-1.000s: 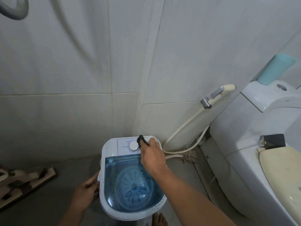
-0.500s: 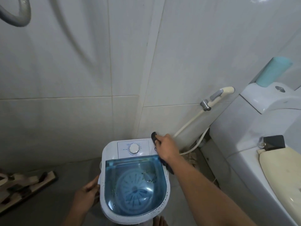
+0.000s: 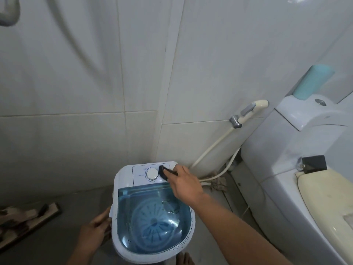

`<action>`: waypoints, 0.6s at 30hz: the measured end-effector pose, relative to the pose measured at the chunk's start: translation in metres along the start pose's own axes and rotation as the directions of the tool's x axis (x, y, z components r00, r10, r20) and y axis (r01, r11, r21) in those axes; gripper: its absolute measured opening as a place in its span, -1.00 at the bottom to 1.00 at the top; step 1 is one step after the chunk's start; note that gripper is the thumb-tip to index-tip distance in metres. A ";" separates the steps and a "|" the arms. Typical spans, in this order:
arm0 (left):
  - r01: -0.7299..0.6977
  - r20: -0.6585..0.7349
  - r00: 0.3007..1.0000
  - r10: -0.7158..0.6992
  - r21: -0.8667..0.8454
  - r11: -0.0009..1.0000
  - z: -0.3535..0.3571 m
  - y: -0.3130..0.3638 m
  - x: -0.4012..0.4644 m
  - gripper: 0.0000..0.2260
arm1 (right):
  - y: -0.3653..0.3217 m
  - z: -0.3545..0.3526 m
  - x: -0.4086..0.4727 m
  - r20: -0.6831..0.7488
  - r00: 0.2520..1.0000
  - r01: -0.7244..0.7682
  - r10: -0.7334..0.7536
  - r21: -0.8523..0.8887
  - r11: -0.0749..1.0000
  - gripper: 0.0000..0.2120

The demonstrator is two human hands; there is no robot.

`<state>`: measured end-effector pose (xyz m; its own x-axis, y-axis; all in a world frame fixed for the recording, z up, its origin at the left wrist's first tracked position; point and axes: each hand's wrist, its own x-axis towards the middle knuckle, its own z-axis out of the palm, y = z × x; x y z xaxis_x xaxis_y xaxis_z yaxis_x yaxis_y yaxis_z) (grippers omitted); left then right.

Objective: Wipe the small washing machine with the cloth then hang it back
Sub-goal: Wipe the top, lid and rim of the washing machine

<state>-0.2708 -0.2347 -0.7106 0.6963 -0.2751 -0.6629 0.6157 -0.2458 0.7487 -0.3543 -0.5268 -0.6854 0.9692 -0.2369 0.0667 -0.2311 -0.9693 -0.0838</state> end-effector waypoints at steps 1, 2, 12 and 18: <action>-0.007 -0.001 1.000 0.007 0.004 1.000 -0.001 0.000 0.001 -0.63 | -0.003 0.001 0.009 -0.006 0.998 -0.058 0.058 0.022 0.998 -0.60; -0.013 0.001 1.000 0.013 -0.001 1.000 -0.001 0.001 0.001 -0.63 | -0.006 0.002 0.018 -0.008 0.994 -0.110 0.111 0.037 0.993 -0.60; -0.013 0.020 1.000 0.013 -0.034 0.999 -0.002 -0.001 0.002 -0.63 | 0.059 -0.012 0.055 0.149 0.754 -0.657 0.640 0.164 0.736 -0.68; -0.004 0.042 0.999 0.006 -0.048 0.999 -0.006 -0.002 0.001 -0.63 | 0.045 0.001 0.038 0.116 0.859 -0.494 0.498 0.436 0.752 -0.66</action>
<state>-0.2694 -0.2293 -0.7131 0.6838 -0.3149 -0.6582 0.6302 -0.1997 0.7503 -0.3277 -0.5793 -0.6880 0.7276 -0.6788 -0.0994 -0.6161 -0.5829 -0.5298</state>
